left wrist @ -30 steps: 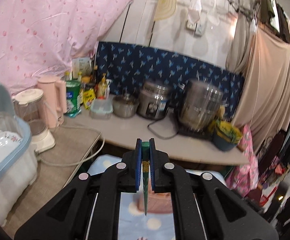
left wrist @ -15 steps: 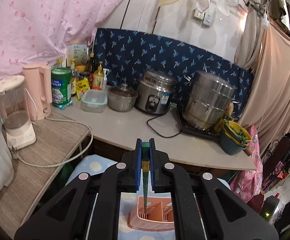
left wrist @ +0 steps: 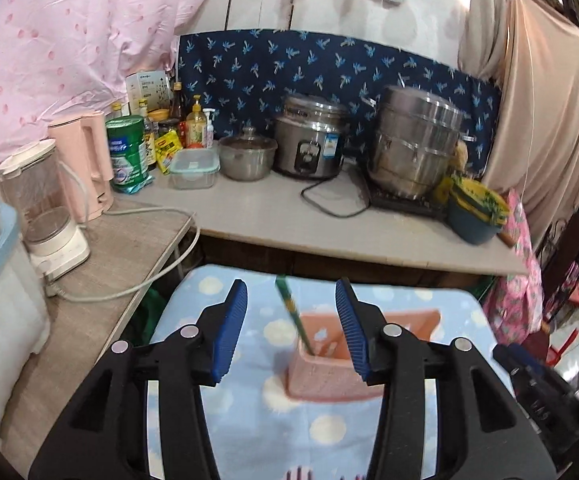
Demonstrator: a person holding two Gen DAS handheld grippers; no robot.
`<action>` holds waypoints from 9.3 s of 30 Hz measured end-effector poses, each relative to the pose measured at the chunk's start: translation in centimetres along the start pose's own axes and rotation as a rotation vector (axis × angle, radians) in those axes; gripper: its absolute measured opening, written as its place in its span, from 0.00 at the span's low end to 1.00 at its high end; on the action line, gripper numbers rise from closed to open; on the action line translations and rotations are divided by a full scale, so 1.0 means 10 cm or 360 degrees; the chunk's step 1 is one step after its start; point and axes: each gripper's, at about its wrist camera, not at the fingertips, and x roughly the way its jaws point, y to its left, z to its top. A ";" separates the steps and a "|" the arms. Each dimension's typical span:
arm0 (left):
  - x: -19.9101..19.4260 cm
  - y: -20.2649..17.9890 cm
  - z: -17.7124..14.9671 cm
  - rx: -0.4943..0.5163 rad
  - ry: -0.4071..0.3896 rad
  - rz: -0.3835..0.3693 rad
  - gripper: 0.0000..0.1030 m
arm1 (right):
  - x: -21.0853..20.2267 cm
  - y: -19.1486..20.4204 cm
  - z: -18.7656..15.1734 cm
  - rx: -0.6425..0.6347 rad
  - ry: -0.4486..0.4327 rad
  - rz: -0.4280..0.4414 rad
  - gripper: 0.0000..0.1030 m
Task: Organize utensils
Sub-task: 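Open the left tool over the pink holder while the right tool releases the spoon into it, then move both tools back down to the remaining chopsticks, then grasp a red chopstick with the right tool while the left tool approaches a dark-red chopstick, then close the left tool on the dark-red chopstick, then lift both held chopsticks and carry them above the pink holder, then open both tools to drop the chopsticks into the pink holder, then move both tools back down to the remaining chopsticks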
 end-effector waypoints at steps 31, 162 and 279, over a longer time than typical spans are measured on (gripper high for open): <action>-0.80 0.33 -2.70 0.0094 0.0574 0.0082 0.49 | -1.12 -0.17 -2.49 -0.0149 0.0429 -0.0192 0.42; -1.02 0.11 -0.84 0.0012 0.0138 -0.0085 0.07 | -1.52 -0.06 -0.64 -0.0140 -0.0170 -0.0044 0.07; -1.02 0.08 -2.86 0.0186 0.0505 0.0083 0.49 | -1.25 0.05 -2.73 -0.0301 0.0413 -0.0121 0.37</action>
